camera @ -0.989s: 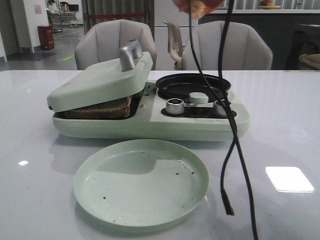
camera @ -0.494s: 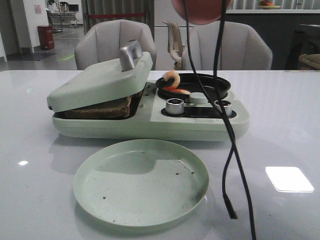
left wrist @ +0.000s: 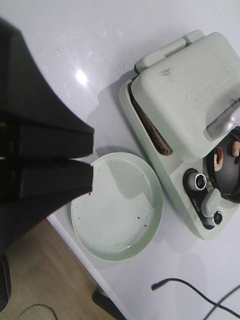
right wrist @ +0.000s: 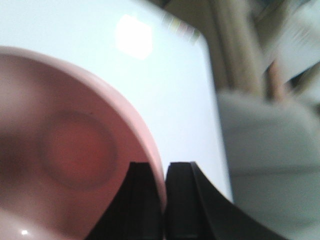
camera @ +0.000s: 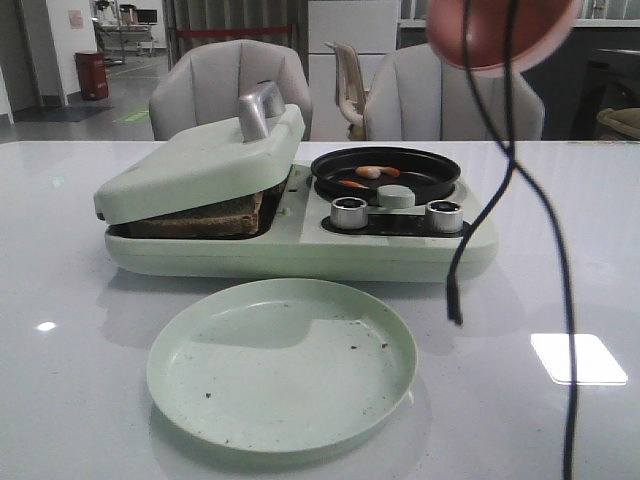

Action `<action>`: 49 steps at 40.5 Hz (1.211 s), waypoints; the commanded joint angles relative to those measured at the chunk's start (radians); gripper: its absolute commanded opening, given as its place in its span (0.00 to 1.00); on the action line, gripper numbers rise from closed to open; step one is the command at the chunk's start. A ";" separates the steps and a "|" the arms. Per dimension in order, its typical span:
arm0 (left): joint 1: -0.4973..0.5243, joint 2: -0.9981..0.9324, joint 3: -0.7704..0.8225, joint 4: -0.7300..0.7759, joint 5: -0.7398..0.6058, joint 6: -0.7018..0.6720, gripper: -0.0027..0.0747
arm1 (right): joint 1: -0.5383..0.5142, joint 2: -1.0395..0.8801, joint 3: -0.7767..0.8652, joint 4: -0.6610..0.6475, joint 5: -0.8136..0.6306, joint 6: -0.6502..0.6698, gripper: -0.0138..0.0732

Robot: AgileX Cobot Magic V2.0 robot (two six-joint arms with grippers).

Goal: Make breakfast with bread and shrimp
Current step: 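Tip the pink bowl over the black pan to pour the shrimp, then lower the pink bowl back onto the table and release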

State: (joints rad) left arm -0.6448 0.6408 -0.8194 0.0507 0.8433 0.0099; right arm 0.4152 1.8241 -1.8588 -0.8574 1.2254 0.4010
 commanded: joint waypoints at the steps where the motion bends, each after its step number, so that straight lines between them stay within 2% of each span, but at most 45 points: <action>1: -0.007 -0.002 -0.027 0.005 -0.089 -0.004 0.16 | -0.134 -0.105 -0.020 0.237 0.089 -0.121 0.21; 4: -0.007 -0.002 -0.027 0.005 -0.085 -0.004 0.16 | -0.224 -0.146 0.027 0.397 0.076 -0.176 0.21; 8: -0.007 -0.002 -0.027 0.003 -0.079 -0.004 0.16 | -0.336 -0.201 0.135 0.532 0.033 -0.229 0.21; 22: -0.007 -0.002 -0.027 -0.009 -0.065 -0.004 0.16 | -0.610 -0.276 0.630 0.793 -0.260 -0.348 0.21; 29: -0.007 -0.002 -0.027 -0.016 -0.065 -0.004 0.16 | -0.648 -0.276 0.777 0.857 -0.438 -0.348 0.21; 37: -0.007 -0.002 -0.027 -0.022 -0.065 -0.004 0.16 | -0.647 -0.267 0.850 0.857 -0.509 -0.348 0.22; 42: -0.007 -0.002 -0.027 -0.032 -0.065 -0.004 0.16 | -0.647 -0.255 0.850 0.857 -0.504 -0.348 0.32; 46: -0.007 -0.002 -0.027 -0.041 -0.065 -0.004 0.16 | -0.647 -0.253 0.850 0.857 -0.497 -0.348 0.52; 49: -0.007 -0.002 -0.027 -0.051 -0.065 -0.004 0.16 | -0.647 -0.253 0.850 0.857 -0.495 -0.348 0.61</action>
State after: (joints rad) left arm -0.6448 0.6408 -0.8194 0.0160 0.8489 0.0099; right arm -0.2261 1.6081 -0.9878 0.0000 0.7556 0.0622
